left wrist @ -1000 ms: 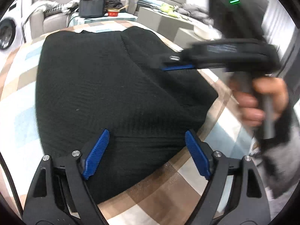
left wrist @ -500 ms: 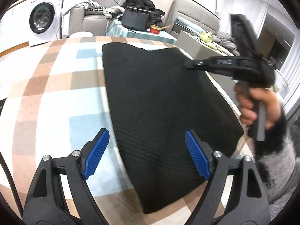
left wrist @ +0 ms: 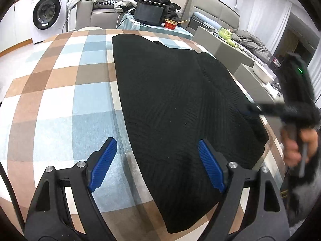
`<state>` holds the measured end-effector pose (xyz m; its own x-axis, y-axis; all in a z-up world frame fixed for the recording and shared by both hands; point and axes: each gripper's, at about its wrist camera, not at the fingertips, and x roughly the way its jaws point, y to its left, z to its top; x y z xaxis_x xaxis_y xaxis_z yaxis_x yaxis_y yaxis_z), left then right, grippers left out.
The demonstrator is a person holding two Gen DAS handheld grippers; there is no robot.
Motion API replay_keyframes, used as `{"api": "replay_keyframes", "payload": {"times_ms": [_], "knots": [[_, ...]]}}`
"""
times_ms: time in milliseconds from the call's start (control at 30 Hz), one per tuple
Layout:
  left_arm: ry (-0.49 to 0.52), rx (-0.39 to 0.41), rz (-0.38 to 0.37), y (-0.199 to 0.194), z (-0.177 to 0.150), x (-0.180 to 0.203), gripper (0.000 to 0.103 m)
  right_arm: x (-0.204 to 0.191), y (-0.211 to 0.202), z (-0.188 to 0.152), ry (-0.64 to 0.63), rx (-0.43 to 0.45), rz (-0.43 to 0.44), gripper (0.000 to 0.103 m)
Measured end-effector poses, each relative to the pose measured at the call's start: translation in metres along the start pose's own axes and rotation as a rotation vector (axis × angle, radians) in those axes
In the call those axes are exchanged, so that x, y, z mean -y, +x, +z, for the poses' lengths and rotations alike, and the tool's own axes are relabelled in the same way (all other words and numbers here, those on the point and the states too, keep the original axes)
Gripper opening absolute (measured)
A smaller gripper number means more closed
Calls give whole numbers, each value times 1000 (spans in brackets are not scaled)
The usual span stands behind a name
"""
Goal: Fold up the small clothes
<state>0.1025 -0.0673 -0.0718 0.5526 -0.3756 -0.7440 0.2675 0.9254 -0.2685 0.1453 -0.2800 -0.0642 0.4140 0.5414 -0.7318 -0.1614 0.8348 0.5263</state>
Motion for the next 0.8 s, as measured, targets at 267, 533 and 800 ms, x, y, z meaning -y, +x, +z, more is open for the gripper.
{"api": "replay_keyframes", "payload": {"times_ms": [267, 533, 800], "knots": [[-4, 21, -9, -4, 6, 2, 81, -20, 8, -33, -76, -37, -40, 6], [-20, 21, 14, -5, 7, -4, 81, -17, -5, -48, -151, -40, -191, 12], [7, -31, 9, 7, -1, 4, 81, 14, -27, -22, -46, 75, -125, 48]]}}
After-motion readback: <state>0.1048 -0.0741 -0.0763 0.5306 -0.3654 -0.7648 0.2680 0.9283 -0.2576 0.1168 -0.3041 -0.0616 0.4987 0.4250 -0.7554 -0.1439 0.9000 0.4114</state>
